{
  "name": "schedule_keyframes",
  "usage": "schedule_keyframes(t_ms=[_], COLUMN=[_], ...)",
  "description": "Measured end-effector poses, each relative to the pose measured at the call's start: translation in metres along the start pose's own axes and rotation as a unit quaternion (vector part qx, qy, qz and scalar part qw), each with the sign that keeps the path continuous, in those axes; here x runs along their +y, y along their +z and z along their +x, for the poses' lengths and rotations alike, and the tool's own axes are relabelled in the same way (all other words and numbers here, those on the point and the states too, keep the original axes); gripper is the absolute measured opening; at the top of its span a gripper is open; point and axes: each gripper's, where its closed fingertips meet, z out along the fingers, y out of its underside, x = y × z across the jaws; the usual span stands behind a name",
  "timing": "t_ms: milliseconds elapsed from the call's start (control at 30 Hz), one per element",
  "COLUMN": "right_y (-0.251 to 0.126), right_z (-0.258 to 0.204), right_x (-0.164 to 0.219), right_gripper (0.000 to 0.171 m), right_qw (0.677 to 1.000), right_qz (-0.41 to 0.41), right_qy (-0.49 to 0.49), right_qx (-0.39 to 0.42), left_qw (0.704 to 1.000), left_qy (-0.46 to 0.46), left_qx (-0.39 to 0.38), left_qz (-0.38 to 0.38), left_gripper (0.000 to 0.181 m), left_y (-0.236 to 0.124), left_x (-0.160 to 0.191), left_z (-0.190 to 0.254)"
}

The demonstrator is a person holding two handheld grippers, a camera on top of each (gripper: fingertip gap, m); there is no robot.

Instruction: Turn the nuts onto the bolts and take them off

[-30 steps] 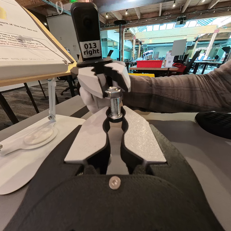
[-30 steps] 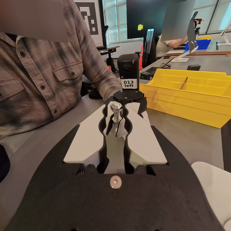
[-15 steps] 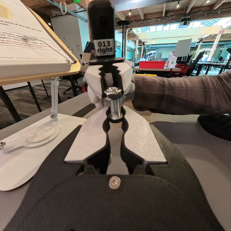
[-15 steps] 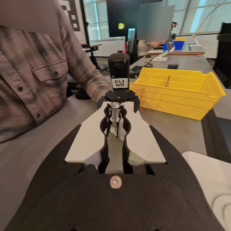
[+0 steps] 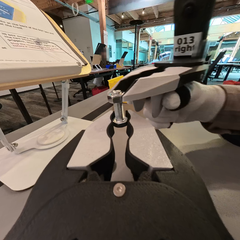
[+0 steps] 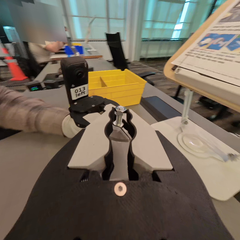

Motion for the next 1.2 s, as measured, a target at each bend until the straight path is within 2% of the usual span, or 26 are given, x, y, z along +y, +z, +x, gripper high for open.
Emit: schedule_keyframes(t_ms=[133,233,333,433,567,600,667,733,867,933,1133,1200], right_y=[-0.004,-0.006,-0.002,0.0,-0.002,-0.004,-0.006,-0.008,-0.011,-0.012,-0.009,-0.008], right_z=[0.002,0.001,0.0,0.002,0.0,-0.001,-0.007,-0.011,-0.016,-0.015,-0.015,-0.016], right_x=[0.002,0.002,0.001,0.0,-0.002,-0.006,-0.013,-0.023,-0.021,-0.015,-0.012,-0.01], right_gripper=[0.016,0.016,0.017,0.017,0.021,0.038,0.049,0.047,0.043,0.046,0.043,0.036], right_qw=[0.989,0.971,0.954,0.944,0.949,0.952,0.966,0.982,0.999,0.996,0.973,0.962], right_qz=[0.032,0.033,0.033,0.038,0.029,0.034,0.034,0.042,-0.004,-0.027,-0.028,-0.032], right_qy=[0.028,0.011,0.011,0.019,0.013,0.005,-0.018,-0.03,-0.035,-0.055,-0.05,-0.043], right_qx=[0.142,0.238,0.299,0.328,0.315,0.303,0.256,0.184,0.009,-0.06,-0.222,-0.269], left_qw=[1.0,1.0,1.0,1.0,1.0,1.0,1.0,1.0,1.0,1.0,1.0,1.0], left_qy=[0.012,0.017,0.012,0.008,0.012,0.014,0.017,0.018,0.018,0.017,0.015,0.013], left_qx=[0.001,0.0,-0.003,-0.005,0.0,0.002,0.006,0.01,0.016,0.017,0.02,0.022], left_qz=[-0.007,-0.007,-0.003,-0.001,-0.001,-0.002,-0.003,-0.003,-0.003,-0.003,-0.002,-0.002], left_gripper=[0.014,0.014,0.014,0.014,0.014,0.014,0.014,0.014,0.014,0.014,0.015,0.014], left_y=[0.001,0.001,0.0,0.0,0.0,0.0,0.001,0.001,0.001,0.001,0.001,0.001], left_x=[0.001,0.002,0.001,0.0,0.0,0.0,0.001,0.001,0.001,0.001,0.001,0.001], left_z=[0.003,0.004,0.002,0.0,0.002,0.003,0.005,0.006,0.008,0.008,0.008,0.008])
